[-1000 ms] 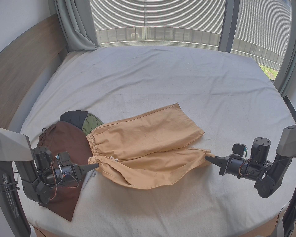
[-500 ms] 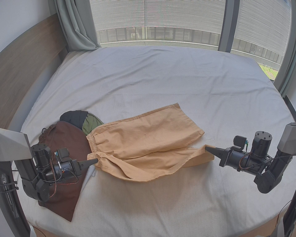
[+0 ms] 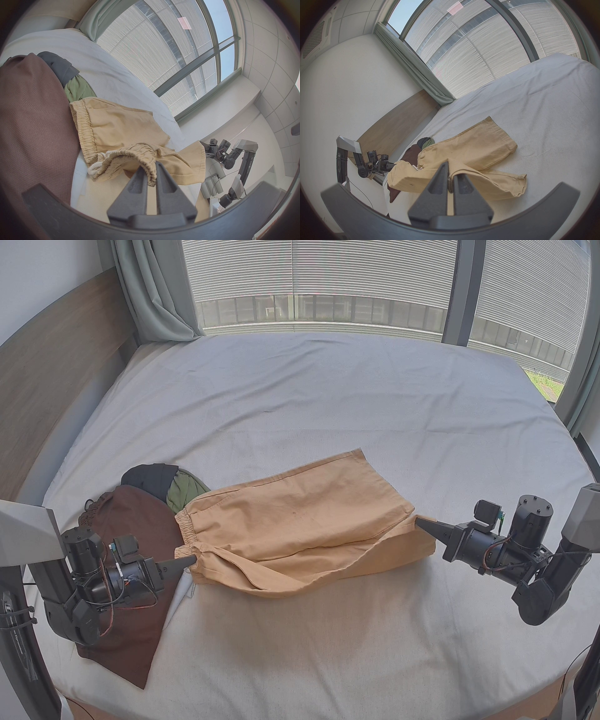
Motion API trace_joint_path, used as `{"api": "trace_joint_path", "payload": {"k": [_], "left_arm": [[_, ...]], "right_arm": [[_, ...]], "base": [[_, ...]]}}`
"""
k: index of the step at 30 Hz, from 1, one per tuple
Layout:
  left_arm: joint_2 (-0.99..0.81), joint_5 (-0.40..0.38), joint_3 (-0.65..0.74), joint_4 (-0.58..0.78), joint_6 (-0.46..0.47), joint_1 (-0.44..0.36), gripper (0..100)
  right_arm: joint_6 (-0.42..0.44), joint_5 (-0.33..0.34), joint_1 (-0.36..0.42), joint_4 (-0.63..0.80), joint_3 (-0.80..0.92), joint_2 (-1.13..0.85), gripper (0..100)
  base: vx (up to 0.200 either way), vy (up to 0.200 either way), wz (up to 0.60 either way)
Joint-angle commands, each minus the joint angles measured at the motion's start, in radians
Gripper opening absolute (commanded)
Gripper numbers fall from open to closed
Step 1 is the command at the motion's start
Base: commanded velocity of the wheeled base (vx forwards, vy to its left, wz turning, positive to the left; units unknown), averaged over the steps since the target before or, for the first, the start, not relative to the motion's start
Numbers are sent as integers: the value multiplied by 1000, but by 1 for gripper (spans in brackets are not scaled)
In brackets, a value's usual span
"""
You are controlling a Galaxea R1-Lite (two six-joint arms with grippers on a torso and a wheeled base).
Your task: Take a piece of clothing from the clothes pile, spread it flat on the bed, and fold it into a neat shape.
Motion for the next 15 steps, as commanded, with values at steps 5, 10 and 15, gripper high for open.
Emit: {"api": "trace_joint_path", "payload": {"k": [5,10,15], "left_arm": [[0,14,-14,0,-1,1,0],[0,14,-12,0,-1,1,0],[0,16,-15,0,-1,9,0]], "right_arm": [[2,0,2,-1,-20,0,0],[1,-26,16,-3,-27,0,0],[2,-47,27,-3,-60,5,0]], "base": [[0,0,0],[0,0,0],[0,0,0]]}}
